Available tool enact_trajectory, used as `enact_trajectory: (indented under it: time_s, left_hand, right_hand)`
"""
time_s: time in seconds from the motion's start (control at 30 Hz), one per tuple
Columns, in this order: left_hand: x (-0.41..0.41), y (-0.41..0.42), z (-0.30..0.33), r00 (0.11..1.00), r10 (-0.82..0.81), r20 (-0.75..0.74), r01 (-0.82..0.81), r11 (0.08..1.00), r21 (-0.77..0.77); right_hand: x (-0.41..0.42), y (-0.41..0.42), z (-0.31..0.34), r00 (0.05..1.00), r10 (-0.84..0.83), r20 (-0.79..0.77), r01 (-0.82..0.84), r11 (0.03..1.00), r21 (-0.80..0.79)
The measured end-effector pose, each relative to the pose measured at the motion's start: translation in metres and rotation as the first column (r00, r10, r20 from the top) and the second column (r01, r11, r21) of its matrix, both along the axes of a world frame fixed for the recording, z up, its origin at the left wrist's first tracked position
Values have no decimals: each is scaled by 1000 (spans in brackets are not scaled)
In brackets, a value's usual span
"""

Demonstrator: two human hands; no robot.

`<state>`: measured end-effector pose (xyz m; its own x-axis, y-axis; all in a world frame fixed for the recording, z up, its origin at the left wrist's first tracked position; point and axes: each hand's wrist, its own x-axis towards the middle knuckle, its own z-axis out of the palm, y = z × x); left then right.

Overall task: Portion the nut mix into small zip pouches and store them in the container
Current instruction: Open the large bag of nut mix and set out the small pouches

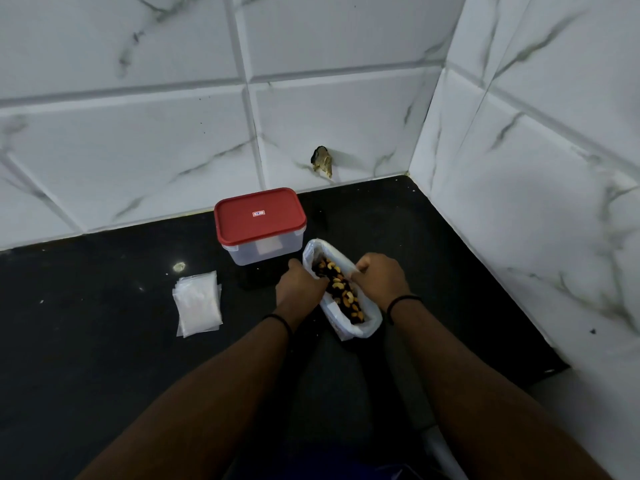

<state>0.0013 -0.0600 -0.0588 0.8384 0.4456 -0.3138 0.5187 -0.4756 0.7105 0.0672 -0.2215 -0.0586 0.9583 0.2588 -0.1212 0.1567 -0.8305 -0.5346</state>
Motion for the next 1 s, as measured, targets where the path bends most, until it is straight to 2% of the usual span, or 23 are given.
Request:
enact_trajectory:
  time_s: [0.07,0.17,0.3,0.53,0.67,0.8,1.0]
  left_hand:
    - [-3,-3,-3,1000,14,-2,-14,1000,-14]
    - [-5,1,-3,1000,29,-10,-29,999,-32]
    - [-6,12,-6,998,31,-45,-34,998,-51]
    - [-16,20,-11,998,35,-51,-40,995,-97]
    - [-19,23,-6,993,33,-114,-58,974,-218]
    - [-20,25,-9,992,28,-126,-65,951,-301]
    - [-11,19,-11,992,18,-129,-59,944,-325]
  right_hand:
    - [-5,8,-2,999,26,-45,-25,999,29]
    - [1,11,-2,993,-88,-73,95,991,95]
    - [33,7,0,979,-180,-93,188,978,91]
    - [59,45,3,984,-31,-174,22,998,-56]
    - [61,54,-9,979,-5,-206,-26,989,-149]
    - [65,56,-10,968,5,-251,-51,983,-176]
    - [67,51,-15,950,-28,-312,-22,987,-156]
